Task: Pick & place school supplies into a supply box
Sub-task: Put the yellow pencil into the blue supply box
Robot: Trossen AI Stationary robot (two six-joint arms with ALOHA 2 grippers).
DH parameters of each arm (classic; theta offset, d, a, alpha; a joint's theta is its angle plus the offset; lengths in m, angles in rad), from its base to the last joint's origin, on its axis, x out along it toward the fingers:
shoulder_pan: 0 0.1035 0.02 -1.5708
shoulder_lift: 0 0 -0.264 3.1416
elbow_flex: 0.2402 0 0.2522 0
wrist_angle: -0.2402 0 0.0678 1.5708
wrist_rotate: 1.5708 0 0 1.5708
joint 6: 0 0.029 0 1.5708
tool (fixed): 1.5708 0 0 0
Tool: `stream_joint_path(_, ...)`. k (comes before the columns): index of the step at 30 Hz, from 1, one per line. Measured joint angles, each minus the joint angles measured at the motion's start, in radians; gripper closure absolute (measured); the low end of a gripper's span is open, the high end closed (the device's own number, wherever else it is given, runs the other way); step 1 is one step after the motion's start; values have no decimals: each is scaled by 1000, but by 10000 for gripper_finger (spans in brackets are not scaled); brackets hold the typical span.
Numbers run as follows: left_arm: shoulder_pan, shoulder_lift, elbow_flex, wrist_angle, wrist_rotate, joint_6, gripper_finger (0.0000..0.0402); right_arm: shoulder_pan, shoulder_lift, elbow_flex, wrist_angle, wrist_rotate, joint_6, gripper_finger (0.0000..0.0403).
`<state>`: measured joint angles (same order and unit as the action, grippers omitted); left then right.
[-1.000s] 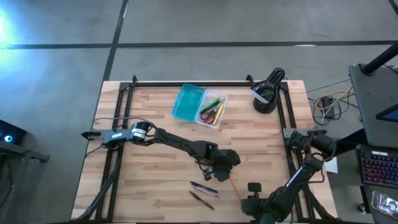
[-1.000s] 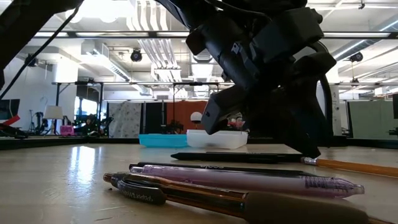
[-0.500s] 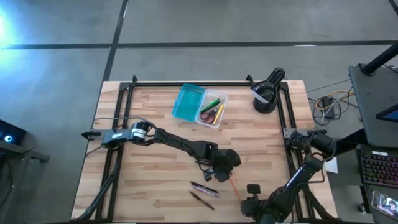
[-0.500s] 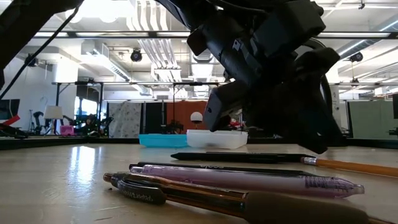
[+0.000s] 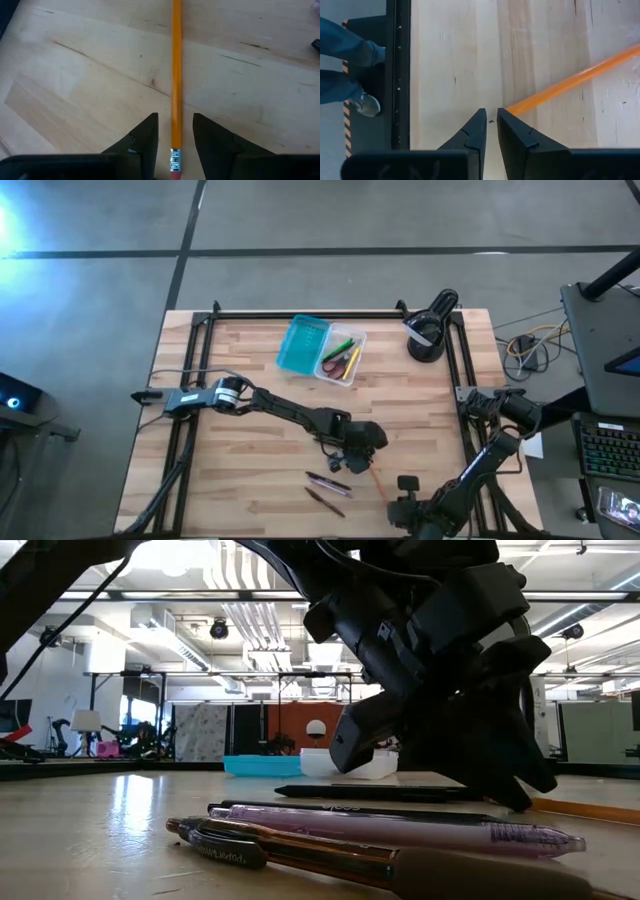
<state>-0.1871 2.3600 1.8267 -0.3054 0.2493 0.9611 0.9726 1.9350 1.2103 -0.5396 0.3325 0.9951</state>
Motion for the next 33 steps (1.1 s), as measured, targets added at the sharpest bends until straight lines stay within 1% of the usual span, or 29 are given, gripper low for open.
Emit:
stream_joint_path(8, 0, 0, 0, -1, -1, -3, 294, 0, 0, -20, -1, -23, 0, 365)
stream_joint_path(18, 2, 2, 0, -1, 12, -23, 294, 0, 0, -29, 8, -19, 0, 365)
stream_joint_path(23, 3, 16, 2, 7, 23, -29, 294, -4, 0, -40, 57, -19, 0, 365)
stream_joint_path(33, 3, 18, 3, 10, 24, -45, 294, -6, 0, -56, 58, -14, 22, 365)
